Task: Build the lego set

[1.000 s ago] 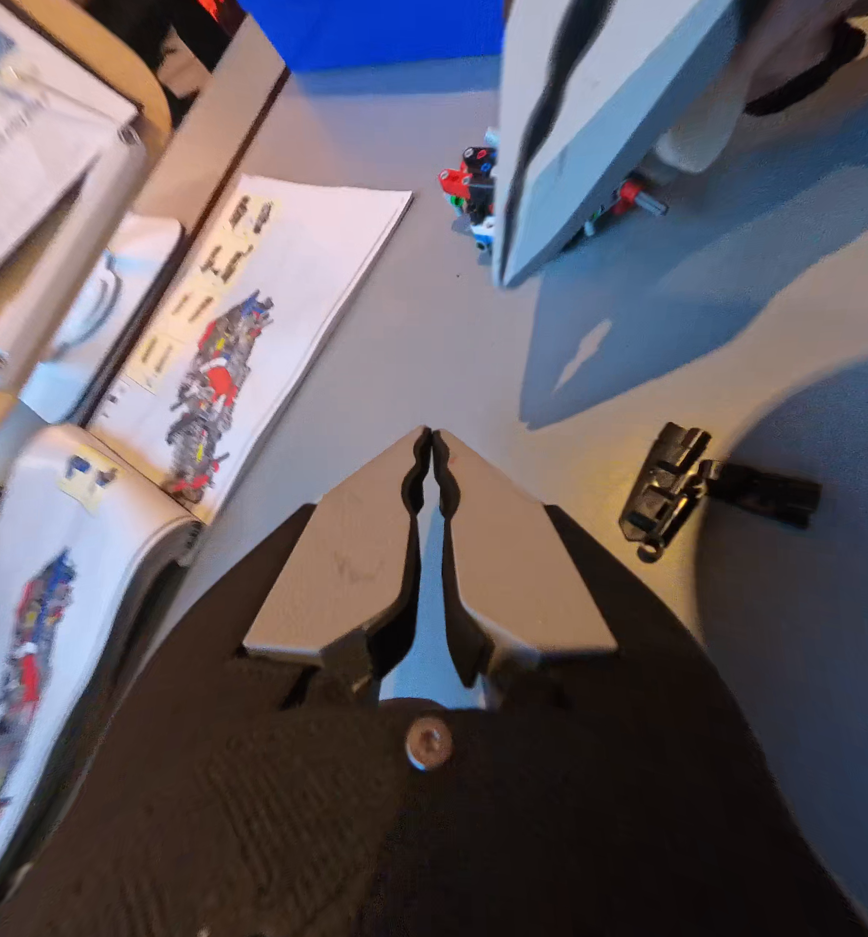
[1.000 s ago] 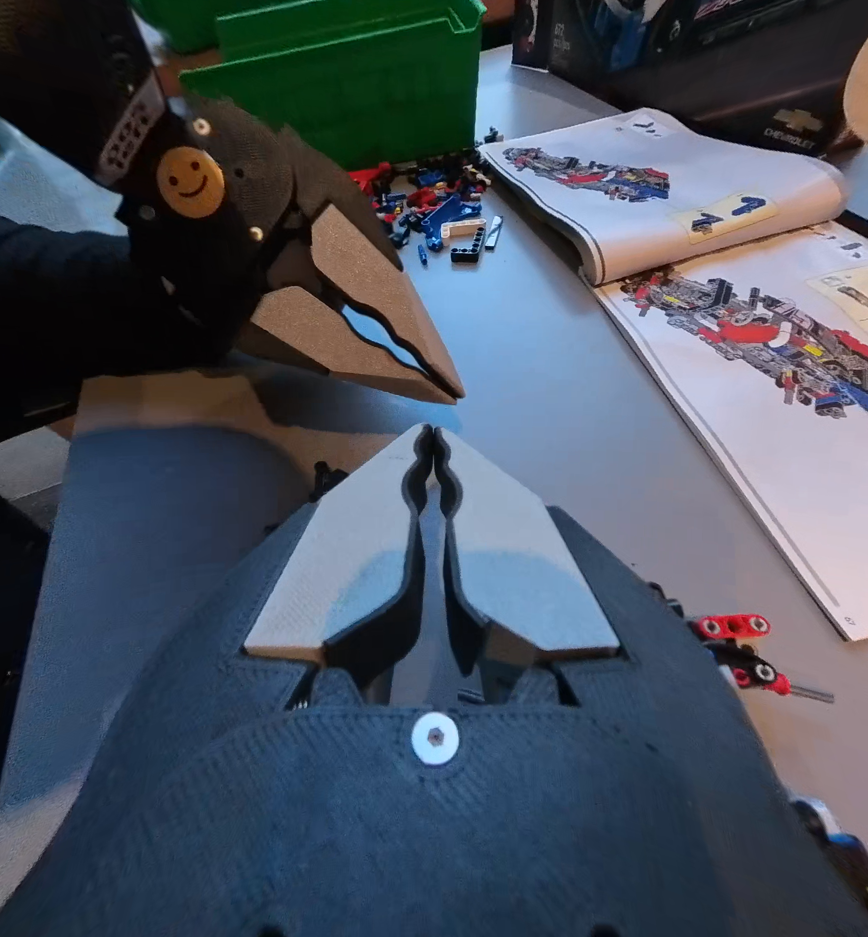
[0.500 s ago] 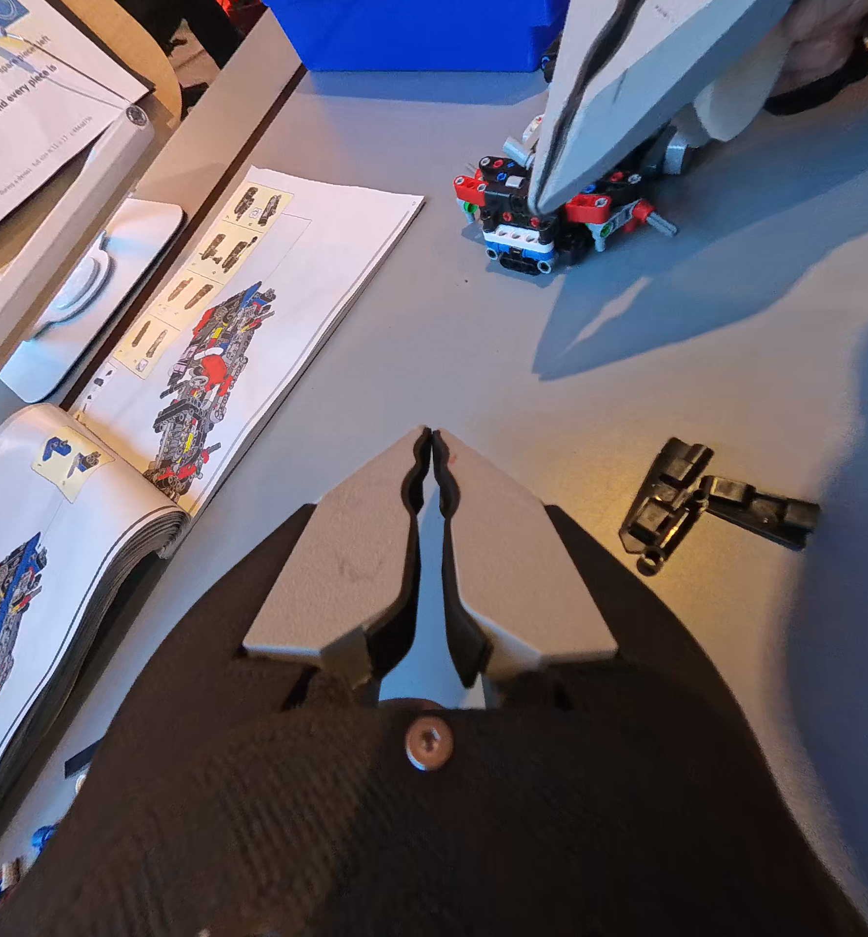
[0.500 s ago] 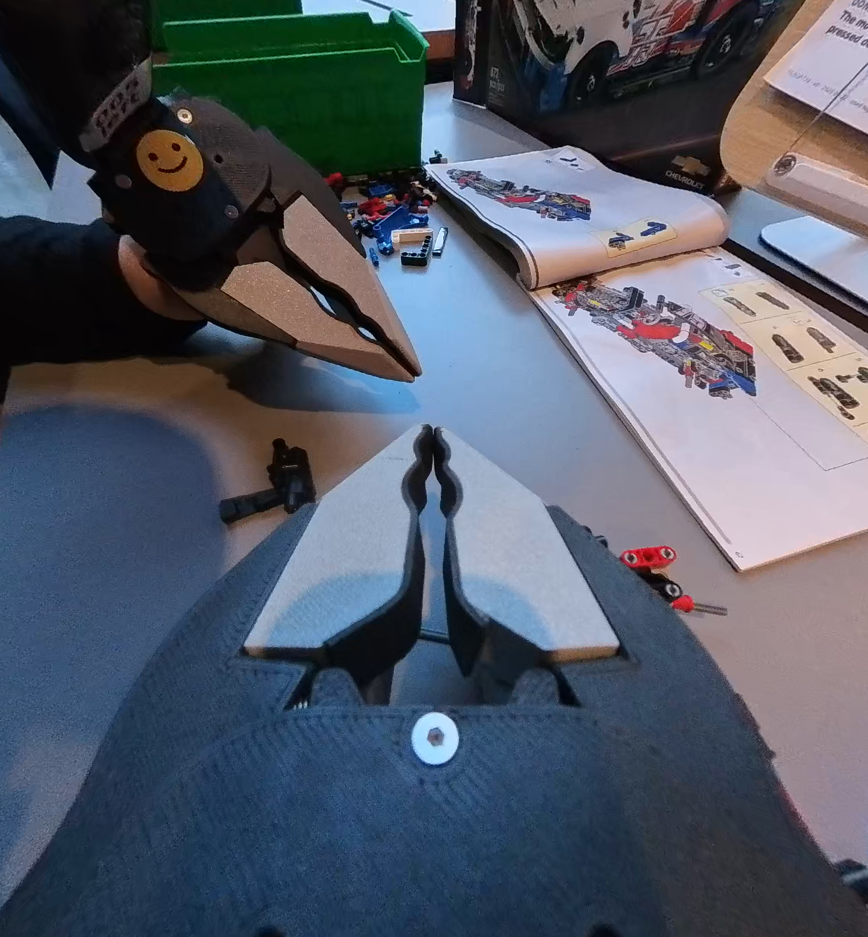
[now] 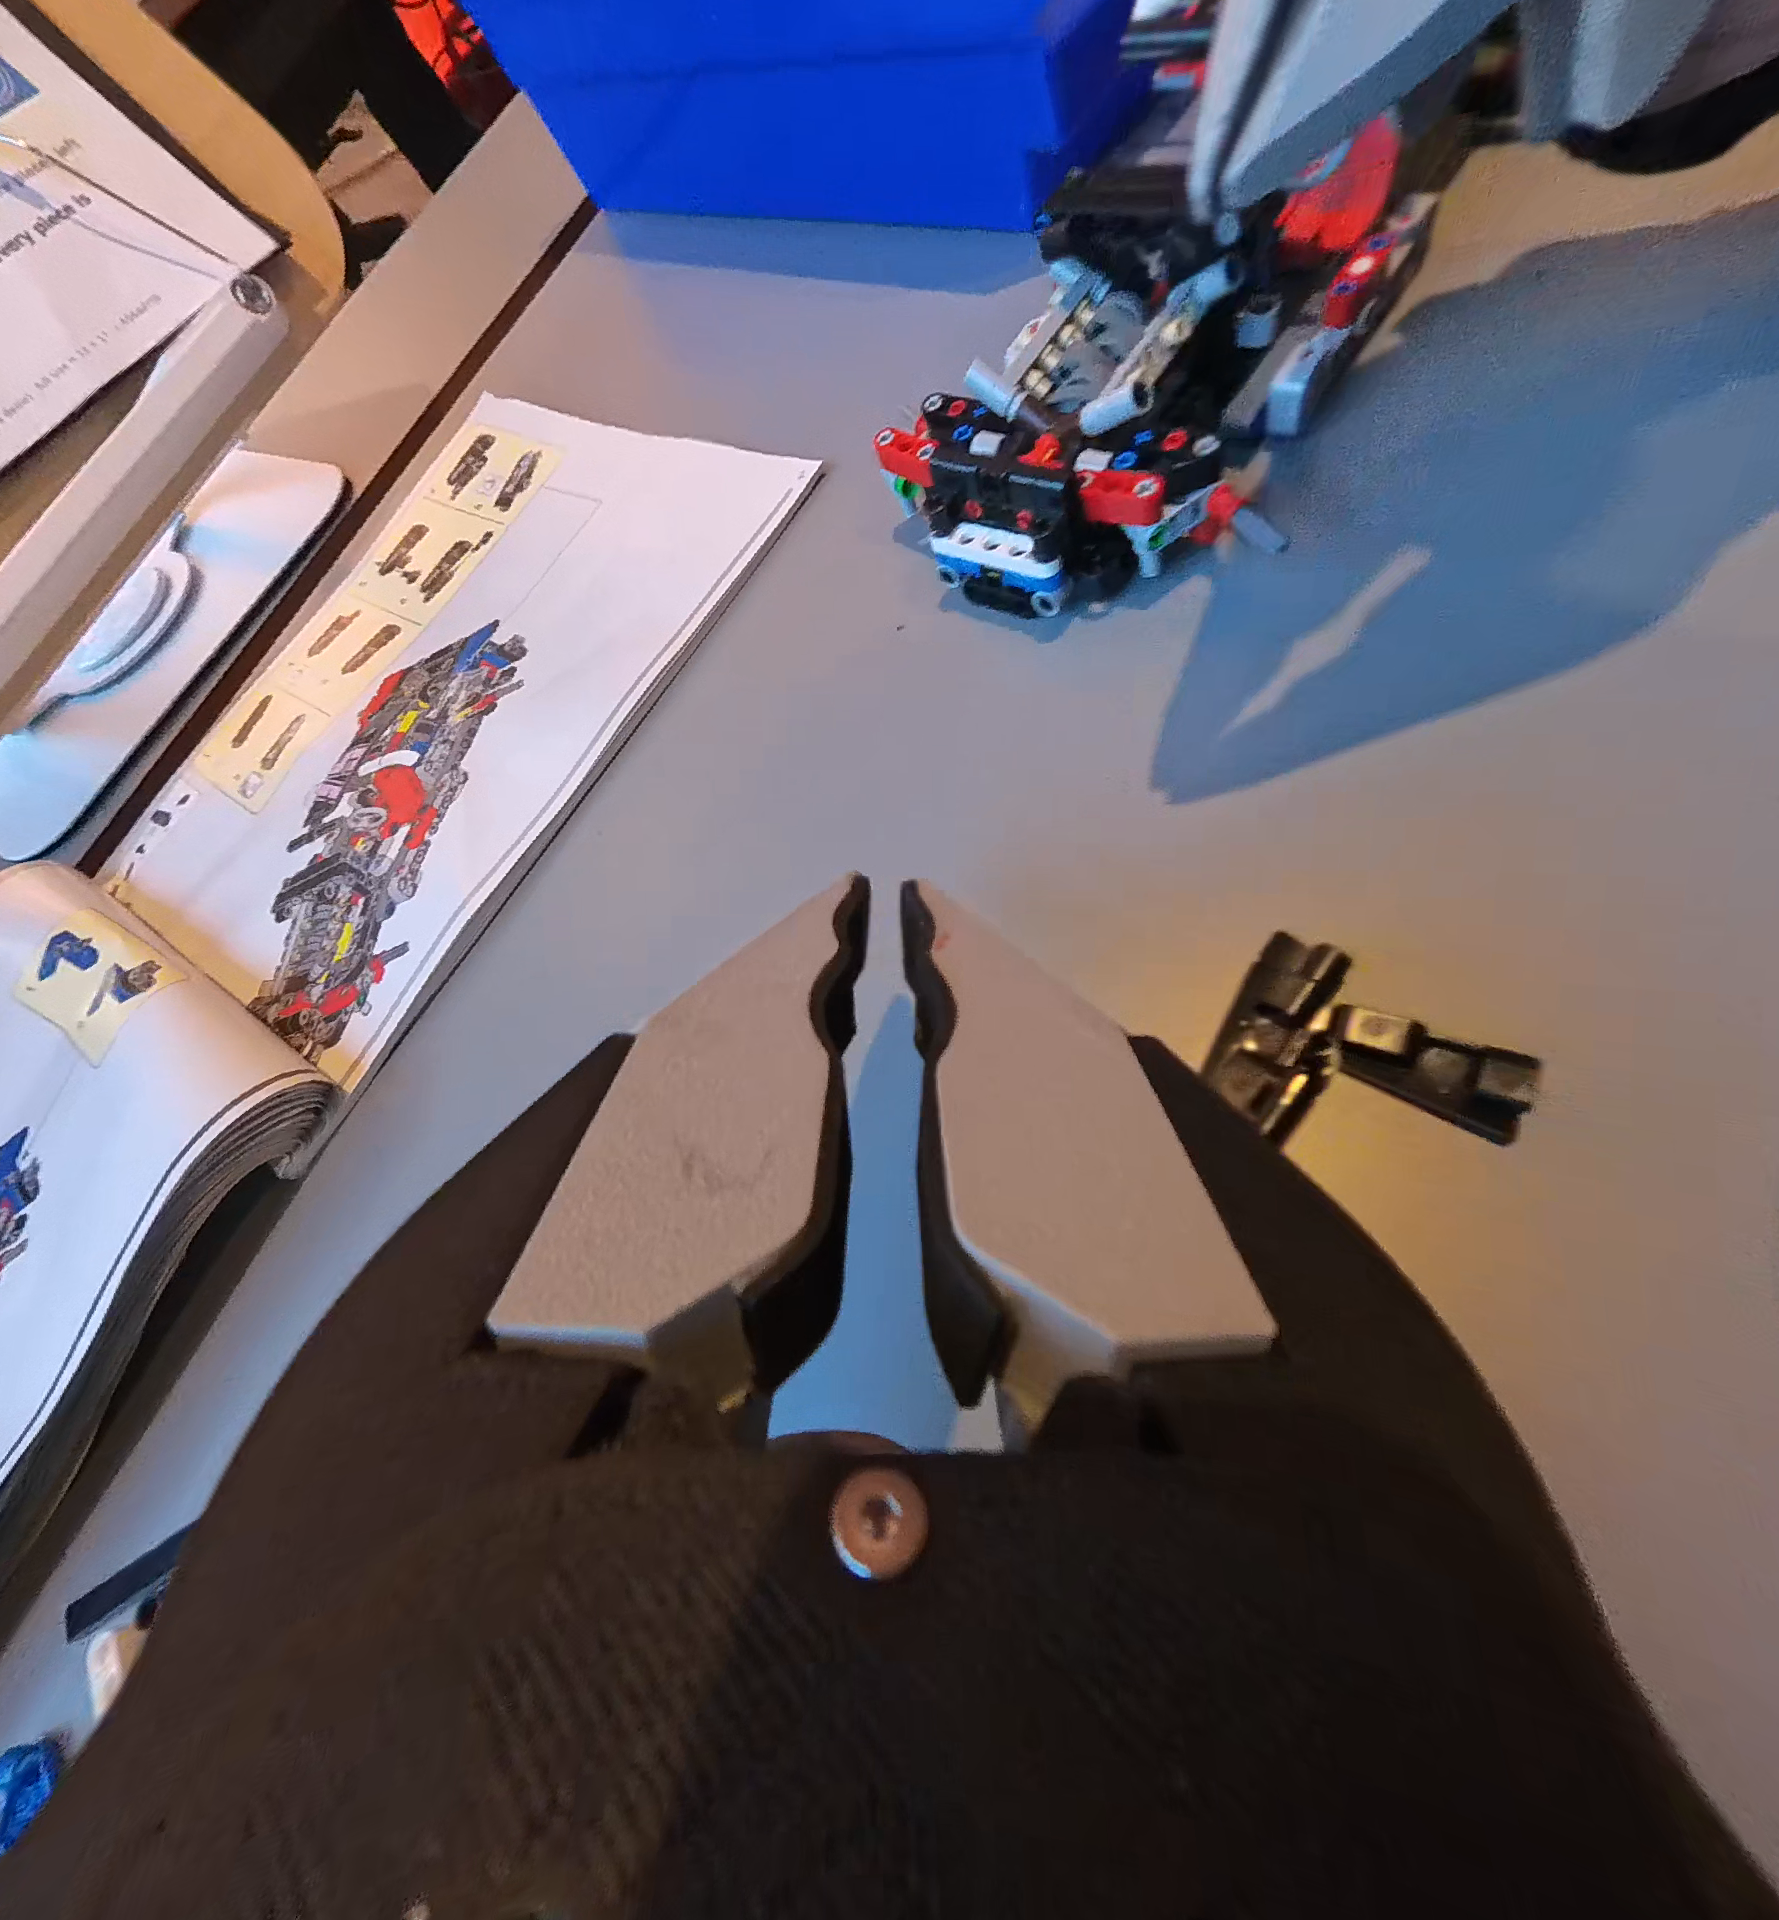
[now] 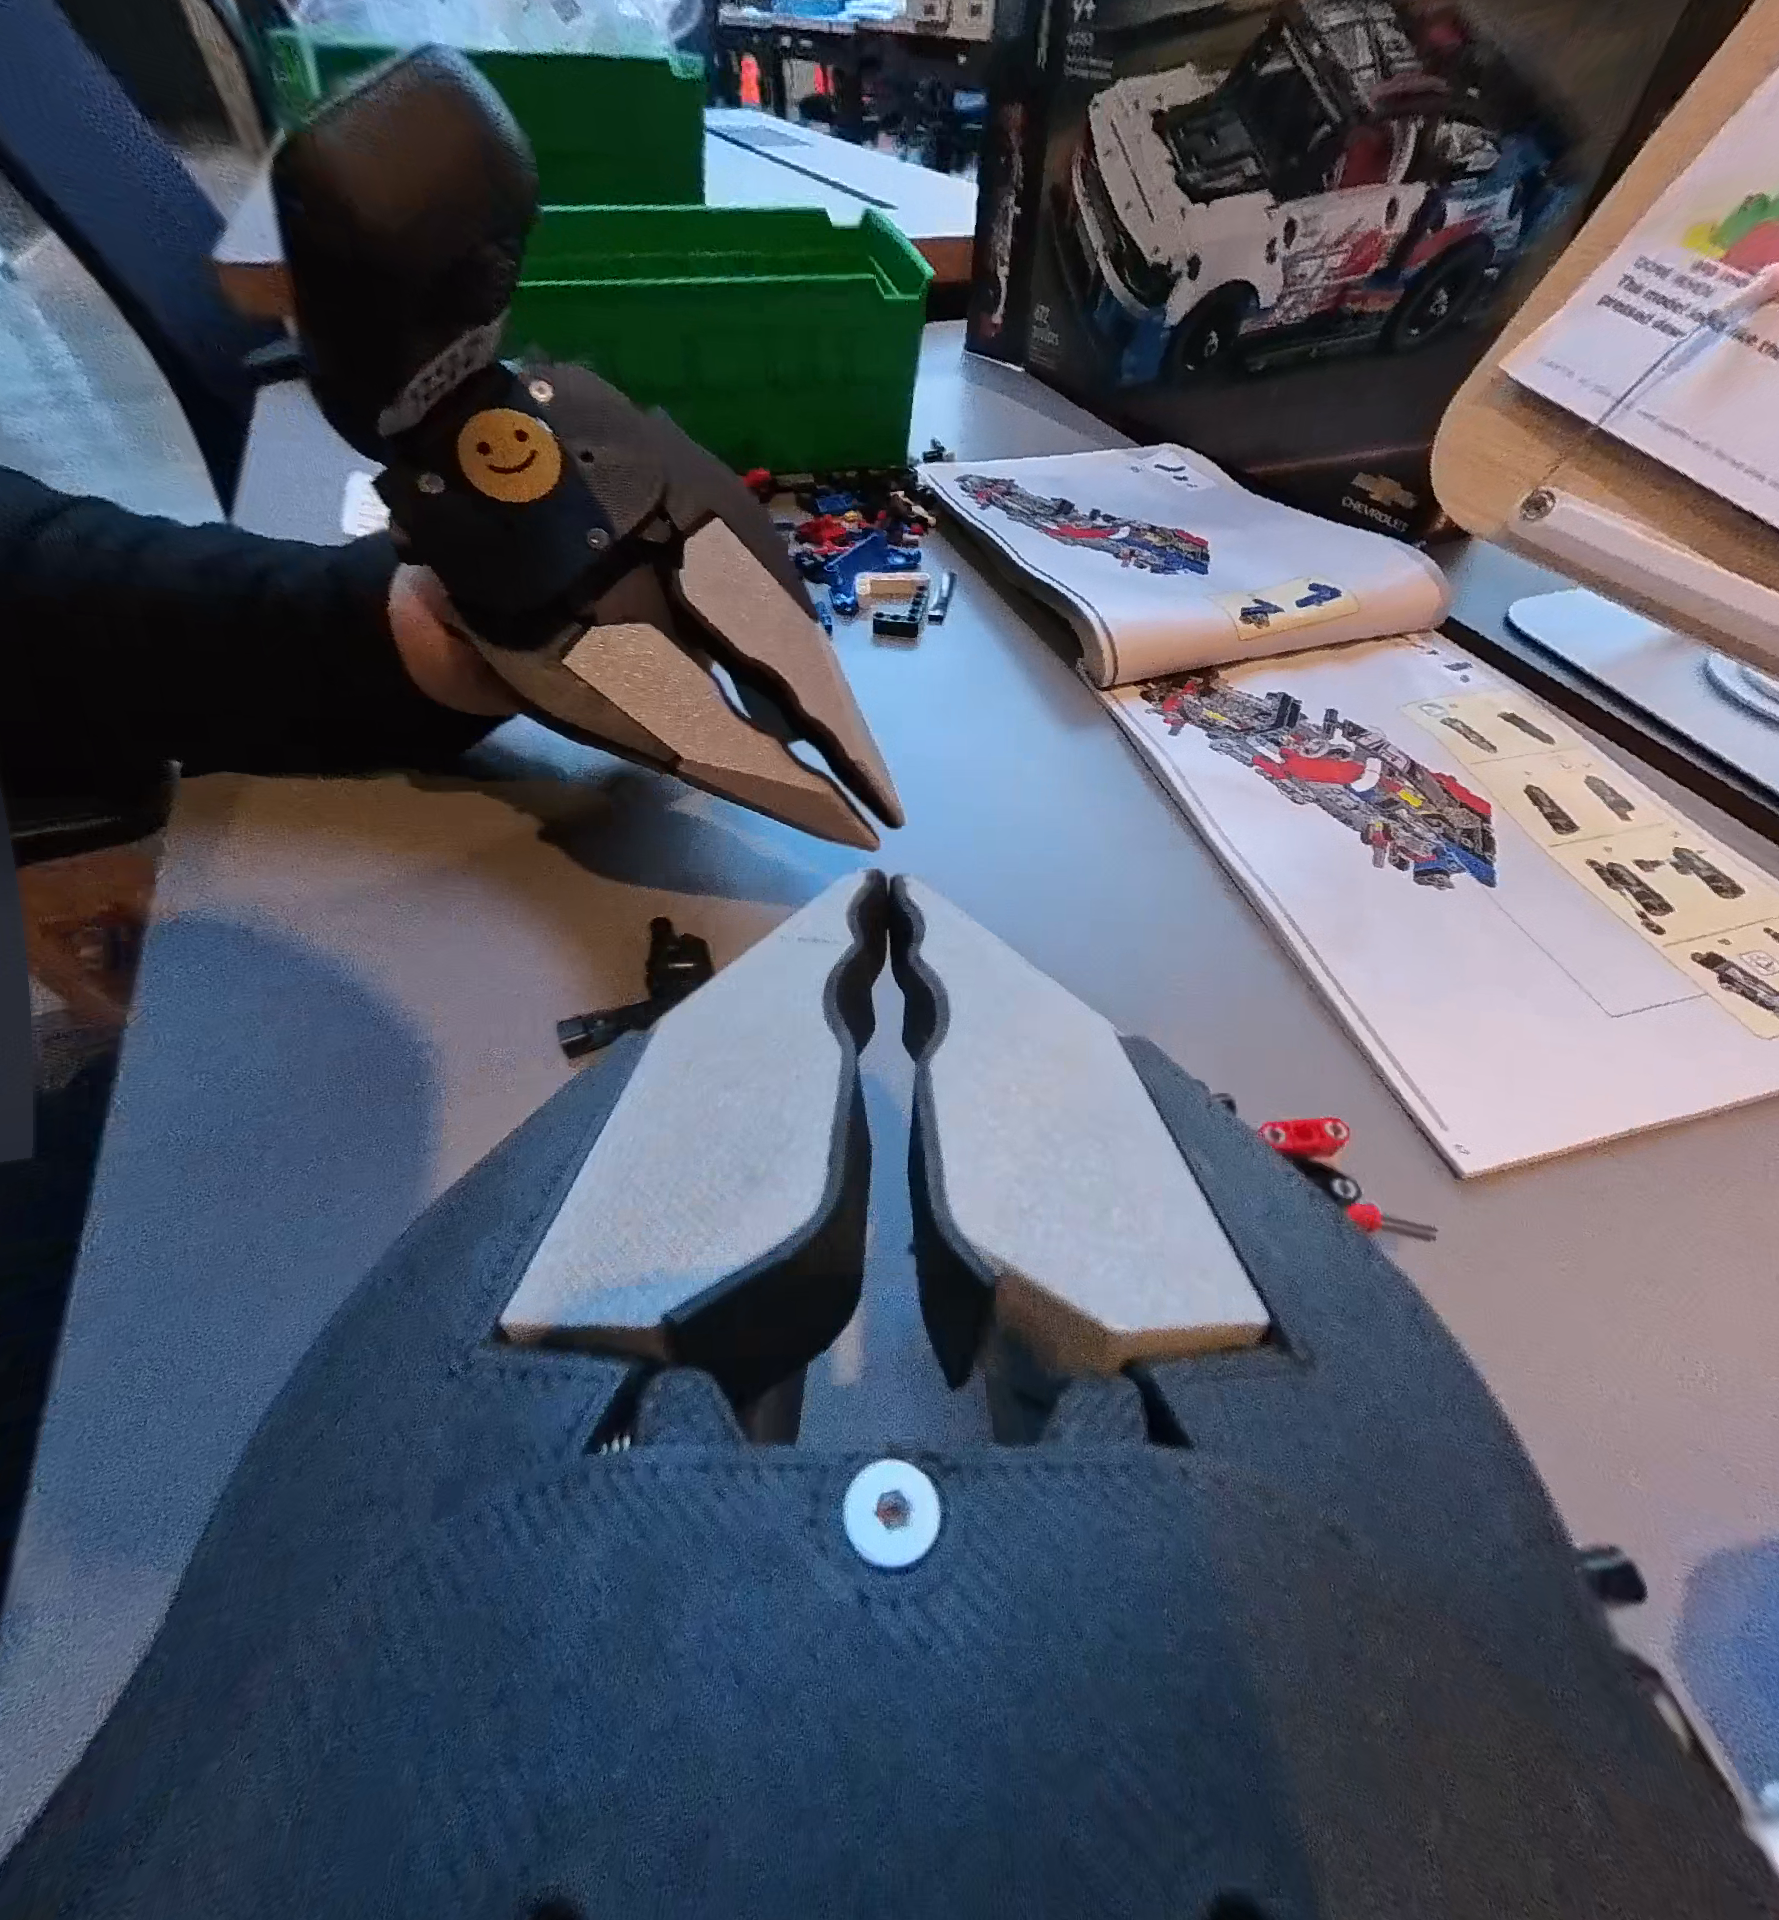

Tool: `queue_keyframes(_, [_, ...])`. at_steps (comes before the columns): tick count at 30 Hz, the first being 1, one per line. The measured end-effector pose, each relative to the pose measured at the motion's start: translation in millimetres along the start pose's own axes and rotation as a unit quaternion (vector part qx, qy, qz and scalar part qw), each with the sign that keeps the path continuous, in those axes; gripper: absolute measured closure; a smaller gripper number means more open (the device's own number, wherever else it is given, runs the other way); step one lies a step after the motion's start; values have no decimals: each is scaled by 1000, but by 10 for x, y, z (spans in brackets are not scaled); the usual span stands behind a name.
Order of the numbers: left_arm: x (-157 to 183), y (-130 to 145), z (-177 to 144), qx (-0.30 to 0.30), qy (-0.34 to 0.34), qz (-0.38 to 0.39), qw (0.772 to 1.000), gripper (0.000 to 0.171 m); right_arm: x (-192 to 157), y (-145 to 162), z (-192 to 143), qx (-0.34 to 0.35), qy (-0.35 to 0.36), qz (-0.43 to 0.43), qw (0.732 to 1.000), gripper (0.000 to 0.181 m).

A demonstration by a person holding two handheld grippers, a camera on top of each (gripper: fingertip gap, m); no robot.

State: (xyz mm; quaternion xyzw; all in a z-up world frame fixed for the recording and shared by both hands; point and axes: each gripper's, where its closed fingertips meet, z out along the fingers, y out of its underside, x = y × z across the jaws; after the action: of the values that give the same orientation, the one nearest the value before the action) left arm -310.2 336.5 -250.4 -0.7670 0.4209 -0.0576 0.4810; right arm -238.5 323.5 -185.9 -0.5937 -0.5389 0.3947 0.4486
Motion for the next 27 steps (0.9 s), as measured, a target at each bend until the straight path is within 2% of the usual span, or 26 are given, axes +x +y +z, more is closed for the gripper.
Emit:
queue_keyframes(3, [126, -59, -48, 8, 11, -4, 1000, 167, -261, 31, -318, -5, -16, -4, 1000, 180])
queue_keyframes(4, [172, -67, -64, 9, 14, -3, 1000, 167, -389, 70, -448, -14, -24, -2, 1000, 169])
queue_keyframes(6, [251, -67, -94, 7, 16, 4, 1000, 167, -698, 231, -718, -54, -46, -3, 997, 170])
queue_keyframes(10, [393, -109, -173, 8, 16, 24, 1000, 167, -1287, 816, -1156, -172, -57, -17, 983, 166])
queue_keyframes(13, [510, -186, -247, 12, 22, 32, 999, 167, -1557, 1332, -1372, -259, -48, -25, 964, 169])
queue_keyframes(16, [641, -290, -340, 19, 26, 45, 998, 167, -1719, 1672, -1498, -302, -48, 16, 952, 169])
queue_keyframes(19, [773, -347, -422, 24, 31, 51, 998, 167, -1886, 1809, -1519, -315, -55, 47, 946, 170])
queue_keyframes(27, [1079, -349, -638, 30, 59, 47, 997, 166, -2120, 2154, -1577, -388, -17, 77, 918, 176])
